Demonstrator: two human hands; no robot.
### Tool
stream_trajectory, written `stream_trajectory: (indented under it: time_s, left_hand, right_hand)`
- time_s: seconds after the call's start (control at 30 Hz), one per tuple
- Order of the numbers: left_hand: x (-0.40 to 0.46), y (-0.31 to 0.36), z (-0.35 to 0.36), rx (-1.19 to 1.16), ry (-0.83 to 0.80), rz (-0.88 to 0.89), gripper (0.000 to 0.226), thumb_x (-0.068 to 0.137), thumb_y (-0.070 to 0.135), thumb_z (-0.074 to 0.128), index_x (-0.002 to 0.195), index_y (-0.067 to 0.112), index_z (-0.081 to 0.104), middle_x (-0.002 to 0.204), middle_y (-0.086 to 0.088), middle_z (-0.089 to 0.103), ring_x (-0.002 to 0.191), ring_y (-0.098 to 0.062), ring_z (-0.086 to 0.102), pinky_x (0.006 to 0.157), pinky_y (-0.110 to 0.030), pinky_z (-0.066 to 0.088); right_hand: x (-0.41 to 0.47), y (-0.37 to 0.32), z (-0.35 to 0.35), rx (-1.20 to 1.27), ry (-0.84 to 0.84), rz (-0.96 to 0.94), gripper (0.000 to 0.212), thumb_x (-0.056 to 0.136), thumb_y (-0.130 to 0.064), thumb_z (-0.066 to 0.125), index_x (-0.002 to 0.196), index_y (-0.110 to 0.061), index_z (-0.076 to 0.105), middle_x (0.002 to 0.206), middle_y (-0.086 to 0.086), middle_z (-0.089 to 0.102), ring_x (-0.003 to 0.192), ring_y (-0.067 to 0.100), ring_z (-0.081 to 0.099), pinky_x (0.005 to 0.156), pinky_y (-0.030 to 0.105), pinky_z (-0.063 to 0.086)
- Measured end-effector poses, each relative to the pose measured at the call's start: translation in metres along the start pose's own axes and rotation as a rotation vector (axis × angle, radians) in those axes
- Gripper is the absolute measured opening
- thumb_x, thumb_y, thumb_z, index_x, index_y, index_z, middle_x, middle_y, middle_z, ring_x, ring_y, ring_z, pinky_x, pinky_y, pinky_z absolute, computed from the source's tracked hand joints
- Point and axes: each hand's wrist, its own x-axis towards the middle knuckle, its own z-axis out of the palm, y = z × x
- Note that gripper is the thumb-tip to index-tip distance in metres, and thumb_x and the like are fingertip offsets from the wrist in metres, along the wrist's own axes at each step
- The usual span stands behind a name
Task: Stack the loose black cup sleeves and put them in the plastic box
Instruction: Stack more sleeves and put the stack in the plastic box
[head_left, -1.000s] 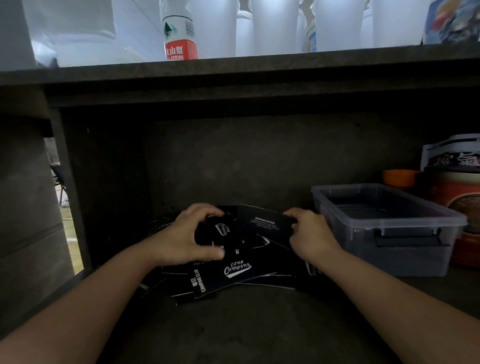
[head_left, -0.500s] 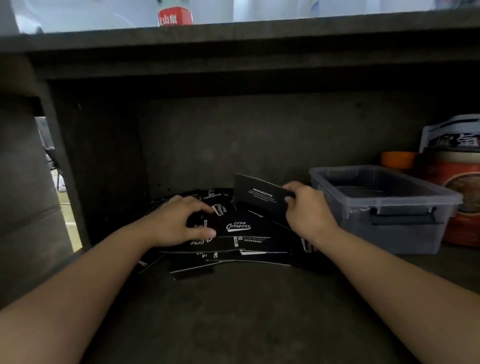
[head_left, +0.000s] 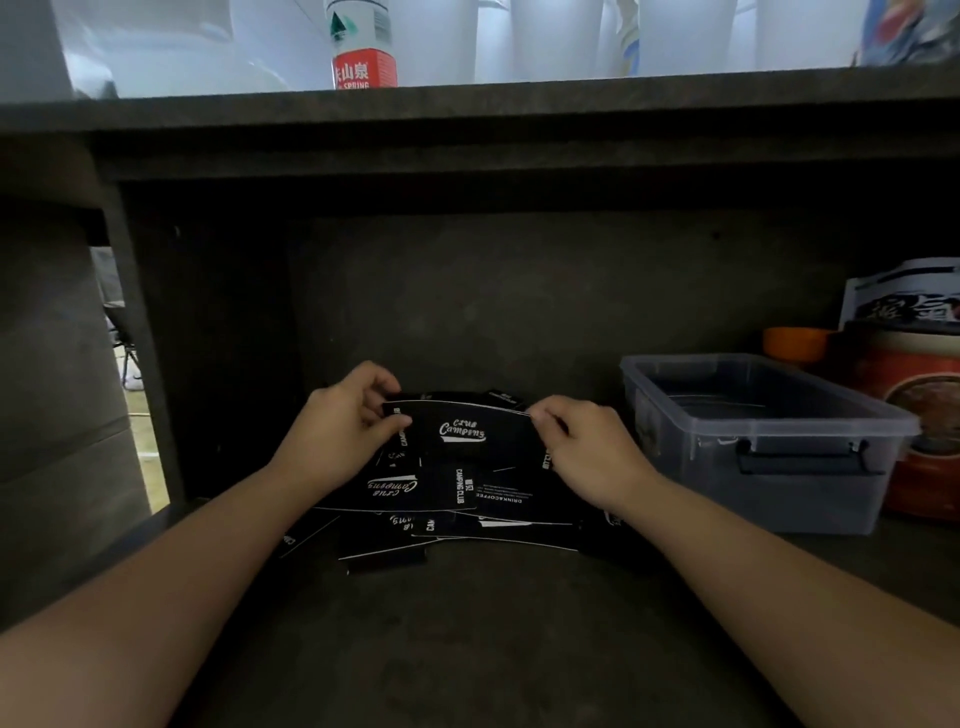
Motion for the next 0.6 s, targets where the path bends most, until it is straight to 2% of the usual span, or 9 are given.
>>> stream_trajectory:
  time_s: [0.1,0.17,0.23,0.33,0.4,0.47,0.53,0.6]
  left_hand:
    - [-0.003,0.009,0.0,0.04,-0.062,0.014,0.038,0.074,0.035,0.081,0.098,0.033,0.052,0.074,0.009,0.063,0.064,0.004,0.061,0.06,-0.009,0.046]
    - [-0.002,0.008,-0.004,0.144,-0.07,0.027,0.042,0.07,0.05,0.078,0.095,0.034,0.049,0.067,0.01,0.063,0.06,0.002,0.061,0.061,-0.019,0.049]
    - [0.0,0.001,-0.013,0.166,-0.08,-0.017,0.049,0.061,0.065,0.074,0.091,0.033,0.052,0.07,0.01,0.064,0.065,0.001,0.061,0.064,-0.024,0.051]
    - [0.004,-0.018,-0.026,0.148,-0.313,-0.053,0.067,0.043,0.085,0.065,0.089,0.036,0.06,0.097,0.016,0.06,0.091,-0.002,0.058,0.081,-0.029,0.052]
    - [0.005,-0.027,-0.033,0.161,-0.521,-0.048,0.079,0.035,0.093,0.061,0.096,0.043,0.061,0.115,0.019,0.052,0.112,-0.005,0.048,0.096,-0.031,0.044]
    - [0.005,-0.029,-0.039,0.161,-0.742,-0.136,0.087,0.032,0.089,0.068,0.11,0.054,0.054,0.134,0.02,0.037,0.128,-0.008,0.032,0.109,-0.038,0.034]
    - [0.004,-0.031,-0.043,0.109,-0.956,-0.261,0.095,0.035,0.073,0.082,0.12,0.065,0.04,0.145,0.018,0.025,0.136,-0.013,0.023,0.115,-0.043,0.028]
    - [0.003,-0.035,-0.044,0.053,-1.054,-0.3,0.097,0.042,0.059,0.089,0.123,0.068,0.037,0.148,0.017,0.021,0.14,-0.016,0.022,0.116,-0.044,0.028]
  right_hand:
    - [-0.001,0.0,0.003,-0.023,-0.049,-0.048,0.02,0.098,-0.033,0.053,0.108,-0.024,0.068,0.098,-0.01,0.067,0.092,0.004,0.06,0.079,0.02,0.043]
    - [0.0,0.003,0.004,-0.037,-0.05,-0.045,0.018,0.099,-0.024,0.052,0.108,-0.022,0.068,0.101,-0.006,0.069,0.093,0.007,0.062,0.08,0.021,0.045]
    - [0.001,0.007,0.001,-0.05,-0.006,-0.016,0.023,0.099,-0.013,0.048,0.11,-0.021,0.067,0.104,0.0,0.069,0.092,0.011,0.061,0.079,0.021,0.046]
    - [0.003,0.01,-0.005,-0.072,0.031,0.036,0.039,0.094,0.002,0.042,0.115,-0.02,0.066,0.102,0.003,0.068,0.087,0.011,0.058,0.07,0.018,0.041]
    - [0.004,0.011,-0.005,-0.069,-0.037,0.056,0.043,0.091,0.004,0.042,0.117,-0.021,0.065,0.102,0.002,0.068,0.091,0.013,0.061,0.066,0.016,0.041]
    - [0.004,0.012,-0.002,-0.08,-0.092,0.049,0.032,0.096,-0.005,0.046,0.119,-0.02,0.063,0.108,0.003,0.067,0.098,0.016,0.061,0.074,0.019,0.042]
    - [0.004,0.013,-0.001,-0.09,-0.089,0.043,0.025,0.099,-0.013,0.048,0.119,-0.019,0.061,0.111,0.003,0.067,0.098,0.015,0.06,0.08,0.021,0.042]
    - [0.005,0.015,0.0,-0.094,-0.061,0.038,0.024,0.098,-0.012,0.049,0.118,-0.02,0.062,0.111,0.004,0.068,0.1,0.016,0.061,0.081,0.023,0.044]
